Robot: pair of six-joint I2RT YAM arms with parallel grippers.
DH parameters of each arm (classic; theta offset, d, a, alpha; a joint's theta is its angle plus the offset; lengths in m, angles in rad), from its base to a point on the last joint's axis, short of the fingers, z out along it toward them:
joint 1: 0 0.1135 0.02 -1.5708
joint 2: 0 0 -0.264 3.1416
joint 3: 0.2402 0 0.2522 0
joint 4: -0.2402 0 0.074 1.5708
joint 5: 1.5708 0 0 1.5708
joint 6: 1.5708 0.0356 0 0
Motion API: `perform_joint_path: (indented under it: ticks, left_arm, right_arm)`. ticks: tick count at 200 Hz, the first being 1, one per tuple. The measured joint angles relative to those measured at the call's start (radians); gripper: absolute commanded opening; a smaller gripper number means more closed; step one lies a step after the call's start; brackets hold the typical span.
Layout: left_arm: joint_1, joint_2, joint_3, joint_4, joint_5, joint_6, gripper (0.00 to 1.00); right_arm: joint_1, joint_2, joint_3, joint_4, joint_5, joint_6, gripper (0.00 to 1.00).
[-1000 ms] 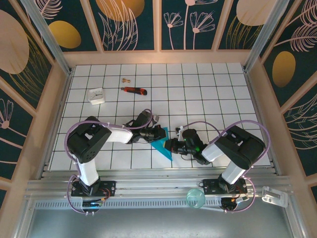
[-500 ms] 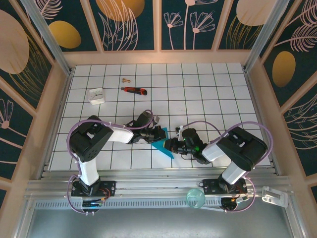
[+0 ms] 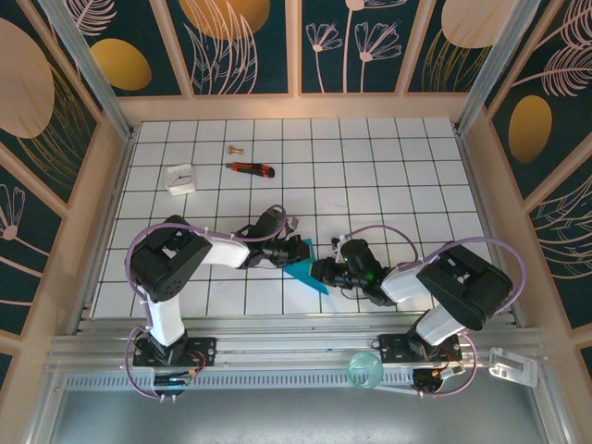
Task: Fold a paper plane with a square sheet of paper (pick it up from the middle)
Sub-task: Fourth fold the wing at the center of the table.
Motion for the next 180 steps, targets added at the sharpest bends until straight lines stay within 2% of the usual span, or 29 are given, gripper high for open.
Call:
perform_joint_path:
  ticks: [106,180]
  left_arm:
    - [-0.001,0.003,-0.007,0.024,0.005,0.005,0.09]
    - [-0.001,0.003,-0.014,0.037,0.005,0.006,0.09]
  right_arm:
    - [0.022,-0.11,0.011,-0.188,0.035,-0.05,0.2]
    - [0.024,-0.174,0.043,-0.307,0.059,-0.111,0.22]
